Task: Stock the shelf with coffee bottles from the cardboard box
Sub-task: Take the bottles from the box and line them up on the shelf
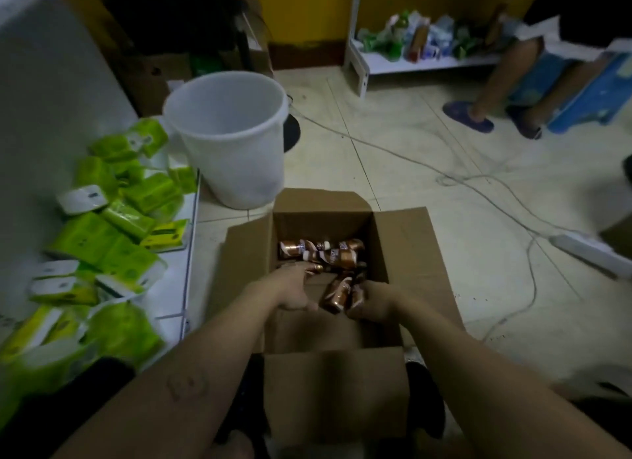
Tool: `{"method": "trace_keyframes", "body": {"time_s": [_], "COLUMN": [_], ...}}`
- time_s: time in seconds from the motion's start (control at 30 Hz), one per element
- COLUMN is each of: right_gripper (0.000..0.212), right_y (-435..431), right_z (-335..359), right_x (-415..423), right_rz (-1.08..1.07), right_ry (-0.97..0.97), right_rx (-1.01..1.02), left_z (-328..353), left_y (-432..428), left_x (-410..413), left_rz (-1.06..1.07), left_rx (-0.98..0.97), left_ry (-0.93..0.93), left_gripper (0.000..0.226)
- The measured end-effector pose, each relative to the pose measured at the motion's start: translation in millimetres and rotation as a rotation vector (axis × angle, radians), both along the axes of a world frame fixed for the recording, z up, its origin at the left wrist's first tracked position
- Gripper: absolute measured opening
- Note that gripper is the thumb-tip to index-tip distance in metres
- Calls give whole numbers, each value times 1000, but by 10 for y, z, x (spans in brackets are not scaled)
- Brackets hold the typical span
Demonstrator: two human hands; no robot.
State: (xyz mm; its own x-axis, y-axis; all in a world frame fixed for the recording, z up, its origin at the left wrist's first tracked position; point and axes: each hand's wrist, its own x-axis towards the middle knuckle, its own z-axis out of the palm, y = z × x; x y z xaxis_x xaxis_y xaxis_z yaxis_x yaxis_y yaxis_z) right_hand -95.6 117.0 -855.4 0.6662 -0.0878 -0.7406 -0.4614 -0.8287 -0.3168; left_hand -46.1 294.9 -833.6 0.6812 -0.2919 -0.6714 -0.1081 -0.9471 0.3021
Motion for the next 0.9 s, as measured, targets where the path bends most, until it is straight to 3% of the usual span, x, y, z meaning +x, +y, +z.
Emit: {"method": "trace_keyframes", "body": {"time_s": [0.13,0.4,0.57,0.73,0.9], "right_gripper": [54,65,80,77,78], "right_y": [-129,-120,-134,-110,-103], "right_z": [-511,-1602,-2217,-2534,-2466], "right_x": [187,597,660,669,643], "right_rz": [-149,-354,-350,-332,-495], "right_ry": [81,48,-45,-147,-42], "right_rx": [14,1,-110,-276,-191], "left_z": [-627,-1833,-2497,-2787,-2807], "left_y": [-91,-186,-303,-384,-355], "left_x": [227,779,1178,1317,1007], "left_rz": [29,100,155,-69,105], "left_rx": [55,158,132,388,306], "left_ry": [57,25,-156,-335,74], "left_gripper": [77,90,94,75,69]}}
